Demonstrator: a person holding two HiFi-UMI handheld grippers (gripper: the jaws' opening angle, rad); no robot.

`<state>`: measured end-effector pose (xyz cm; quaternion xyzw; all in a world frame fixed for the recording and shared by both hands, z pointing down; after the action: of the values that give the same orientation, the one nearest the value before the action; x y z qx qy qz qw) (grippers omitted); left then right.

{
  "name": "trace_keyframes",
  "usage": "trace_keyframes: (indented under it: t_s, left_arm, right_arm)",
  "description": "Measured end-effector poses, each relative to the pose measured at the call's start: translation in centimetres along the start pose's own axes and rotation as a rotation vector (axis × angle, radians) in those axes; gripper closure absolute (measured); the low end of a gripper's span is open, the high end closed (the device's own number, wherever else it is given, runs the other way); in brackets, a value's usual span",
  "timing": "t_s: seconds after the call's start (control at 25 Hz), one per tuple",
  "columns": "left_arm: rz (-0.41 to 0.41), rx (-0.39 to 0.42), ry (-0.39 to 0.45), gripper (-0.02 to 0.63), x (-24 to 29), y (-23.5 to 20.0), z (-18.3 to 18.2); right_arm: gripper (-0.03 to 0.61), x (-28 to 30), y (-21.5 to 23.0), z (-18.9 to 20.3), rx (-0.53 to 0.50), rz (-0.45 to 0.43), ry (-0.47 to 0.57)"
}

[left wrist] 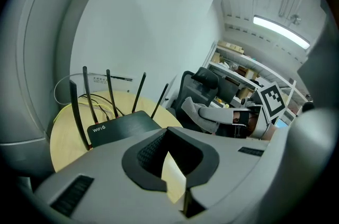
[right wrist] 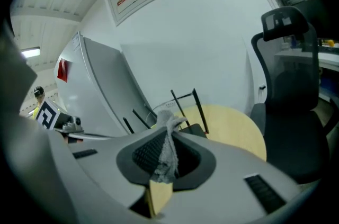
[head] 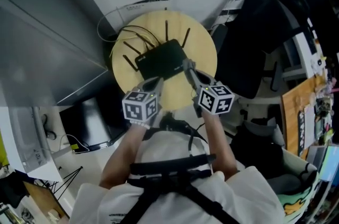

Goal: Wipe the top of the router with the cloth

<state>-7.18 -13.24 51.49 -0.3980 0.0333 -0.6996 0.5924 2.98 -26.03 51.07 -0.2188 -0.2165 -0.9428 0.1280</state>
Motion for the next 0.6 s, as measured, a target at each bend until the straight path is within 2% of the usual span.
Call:
trace_keyframes:
  t_s: [0.4,0.6]
  left_arm:
    - [-0.044,-0.063,-0.004,0.617,2.9,-2.6,-0.2]
    - [-0.056,-0.092,0.002,0.617,4.2,-3.3,-0.7]
  right_arm:
    - [0.541,6.3,3.0,0.4,-0.051,0.060,-0.127]
    - [0.541,10.1,4.1,0.3,-0.136,0.106,-0.195]
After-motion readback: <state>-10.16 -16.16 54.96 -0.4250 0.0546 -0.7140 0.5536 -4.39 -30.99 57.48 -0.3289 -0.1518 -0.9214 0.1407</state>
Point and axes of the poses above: the fingertips, and each gripper's own axes: x forward along the fingers, y to its right, z out of its underside, the point moved 4 cm from there along -x, backward along the fingers, and after that the axes turned 5 degrees about -x, right-handed, at the moved point
